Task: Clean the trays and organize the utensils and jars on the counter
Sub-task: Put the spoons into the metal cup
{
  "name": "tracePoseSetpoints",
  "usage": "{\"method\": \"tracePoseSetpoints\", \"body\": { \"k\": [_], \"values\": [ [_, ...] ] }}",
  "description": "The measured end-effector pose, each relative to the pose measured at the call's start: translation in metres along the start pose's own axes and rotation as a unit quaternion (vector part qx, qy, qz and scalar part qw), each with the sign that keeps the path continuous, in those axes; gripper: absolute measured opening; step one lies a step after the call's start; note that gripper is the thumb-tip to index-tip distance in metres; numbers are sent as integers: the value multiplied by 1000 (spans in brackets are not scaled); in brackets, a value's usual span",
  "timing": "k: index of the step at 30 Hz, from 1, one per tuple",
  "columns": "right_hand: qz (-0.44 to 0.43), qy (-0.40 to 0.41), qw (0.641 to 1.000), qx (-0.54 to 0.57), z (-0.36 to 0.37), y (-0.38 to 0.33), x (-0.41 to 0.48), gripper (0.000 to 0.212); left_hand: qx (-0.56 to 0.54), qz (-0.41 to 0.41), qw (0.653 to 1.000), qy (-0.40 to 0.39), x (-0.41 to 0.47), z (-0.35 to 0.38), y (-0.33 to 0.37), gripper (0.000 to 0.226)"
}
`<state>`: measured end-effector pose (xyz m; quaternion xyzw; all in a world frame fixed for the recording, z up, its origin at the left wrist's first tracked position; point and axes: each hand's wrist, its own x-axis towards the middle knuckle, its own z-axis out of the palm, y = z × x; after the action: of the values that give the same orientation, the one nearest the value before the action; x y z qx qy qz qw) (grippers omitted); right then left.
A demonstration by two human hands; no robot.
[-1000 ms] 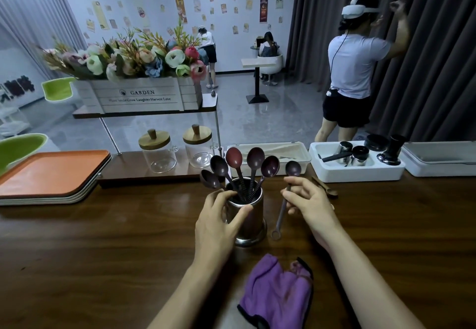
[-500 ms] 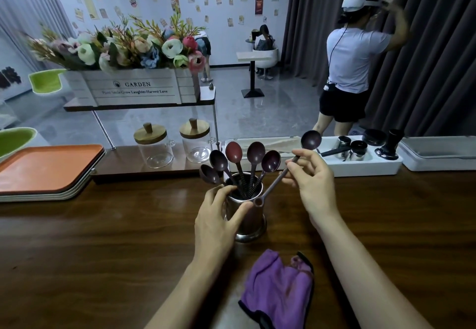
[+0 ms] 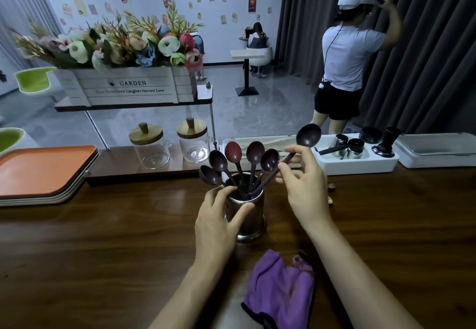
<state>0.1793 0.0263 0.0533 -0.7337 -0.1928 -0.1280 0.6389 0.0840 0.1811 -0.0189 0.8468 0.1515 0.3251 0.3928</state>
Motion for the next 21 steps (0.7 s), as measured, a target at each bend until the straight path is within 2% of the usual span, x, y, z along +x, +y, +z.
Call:
{"method": "tracePoseSetpoints", "body": {
  "k": [8,13,21],
  "values": [
    [-26,4,986,-165,7,-2,-18,19,11,13,1000,-8,2,0,-5,60],
    [-26,-35,976,-215,19,-3,-30,18,21,22,999,-12,4,0,-7,63],
    [-59,-45,962,-263,25,-1,-36,17,22,28,999,-11,4,0,-9,62]
  ]
}}
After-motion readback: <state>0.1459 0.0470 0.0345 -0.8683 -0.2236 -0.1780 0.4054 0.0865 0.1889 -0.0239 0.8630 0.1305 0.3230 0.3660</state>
